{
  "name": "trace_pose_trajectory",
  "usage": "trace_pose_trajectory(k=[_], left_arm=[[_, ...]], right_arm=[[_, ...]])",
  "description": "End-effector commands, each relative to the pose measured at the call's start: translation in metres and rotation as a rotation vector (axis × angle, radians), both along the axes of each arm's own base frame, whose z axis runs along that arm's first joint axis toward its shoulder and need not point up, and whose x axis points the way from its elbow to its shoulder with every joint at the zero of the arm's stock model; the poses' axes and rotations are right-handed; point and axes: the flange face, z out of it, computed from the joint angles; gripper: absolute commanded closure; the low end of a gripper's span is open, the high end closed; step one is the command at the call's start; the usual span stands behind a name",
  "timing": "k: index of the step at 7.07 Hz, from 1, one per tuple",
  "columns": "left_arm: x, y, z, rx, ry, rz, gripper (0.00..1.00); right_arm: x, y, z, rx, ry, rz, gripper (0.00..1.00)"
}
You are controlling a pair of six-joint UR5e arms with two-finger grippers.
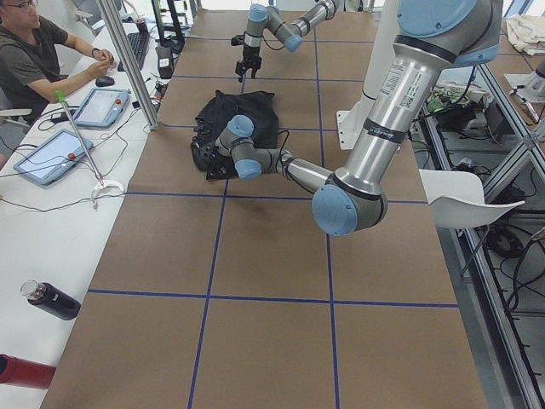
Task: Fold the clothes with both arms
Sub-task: 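Move the right gripper down to the folded shirt's side edge nearest it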
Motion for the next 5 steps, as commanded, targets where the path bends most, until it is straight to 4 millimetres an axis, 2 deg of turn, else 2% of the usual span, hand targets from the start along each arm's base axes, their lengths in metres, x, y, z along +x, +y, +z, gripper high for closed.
trace_pose_trajectory(k=[1, 2, 3, 4, 5], left_arm=[[-0.007, 0.004, -0.008, 0.03, -0.003, -0.038, 0.56], [-0.005, 0.004, -0.014, 0.036, 0.002, -0.037, 0.56], [-0.005, 0.005, -0.012, 0.034, -0.001, -0.038, 0.56], [-0.005, 0.005, -0.012, 0.035, -0.001, -0.036, 0.56], [-0.005, 0.005, -0.013, 0.036, 0.0, -0.036, 0.56]], right_arm=[[-0.027, 0.033, 0.013, -0.061, 0.01, 0.056, 0.08], [-0.034, 0.049, 0.014, -0.078, 0.002, 0.046, 0.08], [-0.034, 0.077, 0.027, -0.07, 0.018, 0.024, 0.12], [-0.026, 0.1, 0.022, -0.052, 0.002, 0.01, 0.15], [-0.023, 0.11, 0.028, -0.056, 0.009, 0.0, 0.19]])
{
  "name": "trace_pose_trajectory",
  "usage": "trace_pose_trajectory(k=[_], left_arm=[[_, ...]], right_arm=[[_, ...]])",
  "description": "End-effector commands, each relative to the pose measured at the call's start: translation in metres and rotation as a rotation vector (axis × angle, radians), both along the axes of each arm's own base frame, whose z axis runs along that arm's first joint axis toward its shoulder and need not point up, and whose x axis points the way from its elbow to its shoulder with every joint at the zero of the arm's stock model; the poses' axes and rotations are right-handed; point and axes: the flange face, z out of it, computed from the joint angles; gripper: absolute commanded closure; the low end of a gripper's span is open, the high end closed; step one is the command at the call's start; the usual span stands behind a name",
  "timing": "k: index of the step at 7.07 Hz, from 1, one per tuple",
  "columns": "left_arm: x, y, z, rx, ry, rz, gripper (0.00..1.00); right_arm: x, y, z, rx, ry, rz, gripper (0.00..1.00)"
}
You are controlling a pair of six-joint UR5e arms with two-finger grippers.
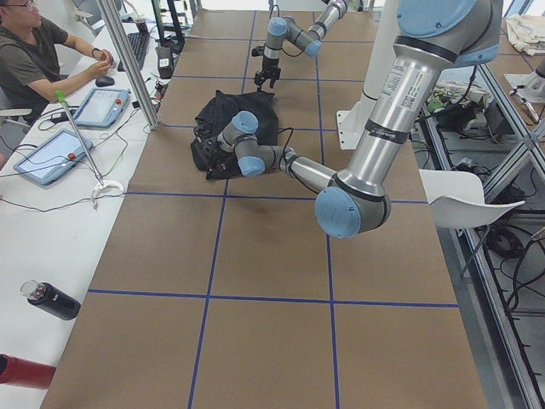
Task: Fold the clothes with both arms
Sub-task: 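Move the right gripper down to the folded shirt's side edge nearest it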
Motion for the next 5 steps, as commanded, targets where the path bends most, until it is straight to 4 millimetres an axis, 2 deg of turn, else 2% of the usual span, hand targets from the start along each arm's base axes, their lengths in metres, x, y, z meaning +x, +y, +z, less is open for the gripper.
trace_pose_trajectory(k=[1, 3, 5], left_arm=[[0.0, 0.0, 0.001, 0.0, -0.002, -0.001, 0.56], [-0.001, 0.001, 0.002, -0.001, -0.003, -0.001, 0.56], [-0.001, 0.001, 0.003, -0.003, -0.004, -0.001, 0.56]], right_arm=[[-0.012, 0.032, 0.006, 0.014, 0.01, -0.04, 0.19], [-0.025, 0.035, 0.013, 0.018, 0.033, -0.047, 0.2], [-0.028, 0.034, 0.017, 0.017, 0.042, -0.053, 0.29]])
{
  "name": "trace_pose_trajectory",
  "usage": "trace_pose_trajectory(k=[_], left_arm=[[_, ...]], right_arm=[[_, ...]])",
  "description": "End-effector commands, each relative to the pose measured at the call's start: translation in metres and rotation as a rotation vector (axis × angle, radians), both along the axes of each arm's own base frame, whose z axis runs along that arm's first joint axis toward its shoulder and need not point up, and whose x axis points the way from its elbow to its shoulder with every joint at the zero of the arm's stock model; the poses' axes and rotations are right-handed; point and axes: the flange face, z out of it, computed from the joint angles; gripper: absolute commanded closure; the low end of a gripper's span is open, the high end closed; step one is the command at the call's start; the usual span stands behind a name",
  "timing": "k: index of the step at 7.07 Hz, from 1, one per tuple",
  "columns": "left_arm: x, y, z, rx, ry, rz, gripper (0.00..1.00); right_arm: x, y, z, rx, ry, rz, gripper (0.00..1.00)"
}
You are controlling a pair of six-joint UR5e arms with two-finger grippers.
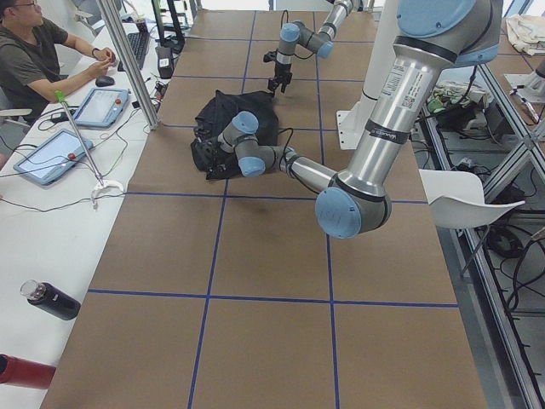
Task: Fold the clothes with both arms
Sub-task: 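Move the right gripper down to the folded shirt's side edge nearest it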
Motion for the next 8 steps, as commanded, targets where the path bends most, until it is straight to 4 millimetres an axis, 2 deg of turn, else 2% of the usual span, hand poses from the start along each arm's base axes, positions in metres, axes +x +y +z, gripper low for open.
trace_pose_trajectory(k=[1, 2, 3, 4, 5, 7, 8], left_arm=[[-0.001, -0.001, 0.0, 0.003, -0.003, -0.008, 0.56], [-0.001, -0.001, 0.002, 0.002, -0.008, -0.01, 0.56], [-0.002, -0.001, 0.002, 0.003, -0.008, -0.013, 0.56], [-0.002, -0.001, 0.002, 0.008, -0.013, -0.009, 0.56], [-0.004, -0.002, 0.003, 0.019, -0.026, -0.01, 0.56], [-0.004, -0.001, 0.007, 0.015, -0.031, -0.01, 0.56], [-0.003, 0.0, 0.007, 0.015, -0.031, -0.009, 0.56]], right_arm=[[-0.003, 0.0, 0.003, 0.0, 0.007, -0.003, 0.56], [-0.003, 0.0, 0.001, 0.005, 0.005, -0.006, 1.0], [-0.002, -0.003, 0.001, 0.008, 0.005, -0.006, 1.0], [0.004, -0.018, -0.014, 0.029, -0.011, 0.007, 1.0], [0.01, -0.03, -0.019, 0.032, -0.016, 0.021, 1.0], [0.021, -0.037, -0.02, 0.015, -0.036, -0.016, 1.0], [0.033, -0.033, -0.026, 0.0, -0.068, -0.039, 1.0]])
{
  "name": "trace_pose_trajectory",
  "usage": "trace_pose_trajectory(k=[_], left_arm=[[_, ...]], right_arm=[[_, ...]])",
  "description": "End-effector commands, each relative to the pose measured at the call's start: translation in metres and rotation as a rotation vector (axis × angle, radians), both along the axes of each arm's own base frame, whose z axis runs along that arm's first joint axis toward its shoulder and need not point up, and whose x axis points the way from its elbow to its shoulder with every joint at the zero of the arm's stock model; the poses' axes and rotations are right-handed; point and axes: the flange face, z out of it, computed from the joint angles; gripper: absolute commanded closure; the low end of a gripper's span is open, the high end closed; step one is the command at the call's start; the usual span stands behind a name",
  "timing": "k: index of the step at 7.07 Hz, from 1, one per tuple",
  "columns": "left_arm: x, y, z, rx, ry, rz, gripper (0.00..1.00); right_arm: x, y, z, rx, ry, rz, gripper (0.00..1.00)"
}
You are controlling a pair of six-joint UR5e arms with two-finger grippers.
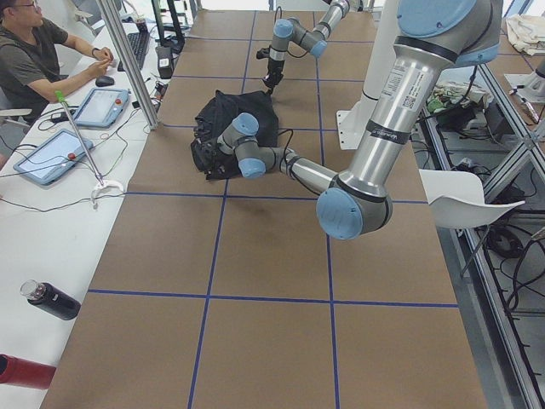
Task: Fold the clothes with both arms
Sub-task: 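Move the right gripper down to the folded shirt's side edge nearest it, then grasp the folded black shirt's side edge with the right gripper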
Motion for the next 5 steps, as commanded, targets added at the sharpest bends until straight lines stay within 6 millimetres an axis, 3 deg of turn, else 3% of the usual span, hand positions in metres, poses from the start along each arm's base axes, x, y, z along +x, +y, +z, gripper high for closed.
trace_pose_trajectory(k=[1, 2, 3, 5], left_arm=[[0.001, 0.0, -0.001, 0.002, 0.001, 0.001, 0.56], [0.001, 0.001, -0.003, 0.003, 0.004, 0.004, 0.56], [0.0, 0.003, -0.01, 0.011, 0.018, 0.013, 0.57], [-0.002, 0.006, -0.021, 0.026, 0.038, 0.022, 0.57]], right_arm=[[0.041, 0.022, -0.013, -0.008, -0.062, -0.037, 1.0], [0.074, 0.047, -0.006, -0.012, -0.072, -0.05, 1.0], [0.09, 0.069, -0.02, -0.041, -0.12, -0.095, 1.0], [0.09, 0.122, -0.038, -0.203, -0.209, -0.255, 1.0]])
